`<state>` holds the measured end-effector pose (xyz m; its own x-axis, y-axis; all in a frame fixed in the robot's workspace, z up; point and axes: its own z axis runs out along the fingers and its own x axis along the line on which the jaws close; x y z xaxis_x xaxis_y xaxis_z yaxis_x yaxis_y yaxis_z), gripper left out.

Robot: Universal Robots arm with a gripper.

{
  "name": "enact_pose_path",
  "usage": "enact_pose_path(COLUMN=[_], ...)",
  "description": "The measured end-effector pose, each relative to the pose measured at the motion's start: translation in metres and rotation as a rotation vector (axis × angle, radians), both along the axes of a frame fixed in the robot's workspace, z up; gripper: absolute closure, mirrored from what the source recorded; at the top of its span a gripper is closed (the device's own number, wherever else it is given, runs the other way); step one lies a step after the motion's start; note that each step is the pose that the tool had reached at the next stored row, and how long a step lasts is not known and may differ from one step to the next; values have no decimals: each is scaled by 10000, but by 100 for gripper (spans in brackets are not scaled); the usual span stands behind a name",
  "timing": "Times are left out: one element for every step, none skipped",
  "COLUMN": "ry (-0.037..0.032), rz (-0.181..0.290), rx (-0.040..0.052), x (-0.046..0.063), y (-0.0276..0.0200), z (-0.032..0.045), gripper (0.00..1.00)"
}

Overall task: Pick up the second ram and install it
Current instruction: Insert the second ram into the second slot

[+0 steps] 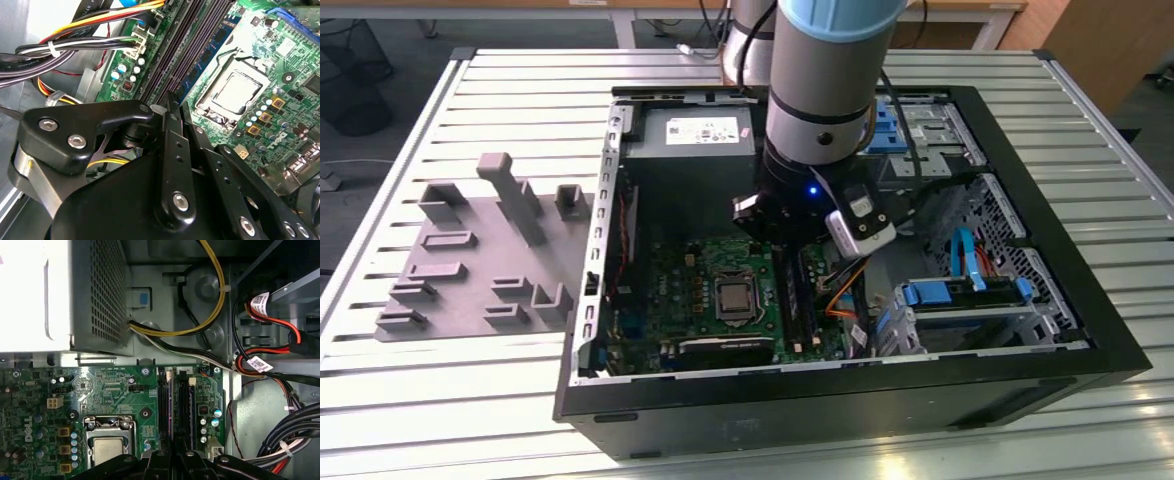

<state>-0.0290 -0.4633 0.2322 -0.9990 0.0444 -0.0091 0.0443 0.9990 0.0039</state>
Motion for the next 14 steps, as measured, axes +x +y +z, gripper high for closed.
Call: enact_pose_path(ry=[0, 1, 0, -1, -1, 0, 1, 1, -1, -1, -1, -1, -1, 0], rz=[0, 0, 0, 4, 26, 58, 82, 87, 87, 85, 86, 86, 84, 84], rx=[0, 0, 2, 8, 14, 31, 51, 76, 95, 103, 111, 116, 118, 119], x=[0, 0, 0, 1, 0, 0, 0, 1, 1, 0, 1, 2, 3, 3], y=[0, 0, 0, 1, 1, 0, -4, -12, -17, -22, -25, -29, -34, -38], z=[0, 0, -3, -12, -22, -32, -41, -48, -55, -63, -69, -75, -78, -80], gripper=[86, 86, 86, 86, 86, 86, 86, 86, 86, 86, 86, 86, 86, 86])
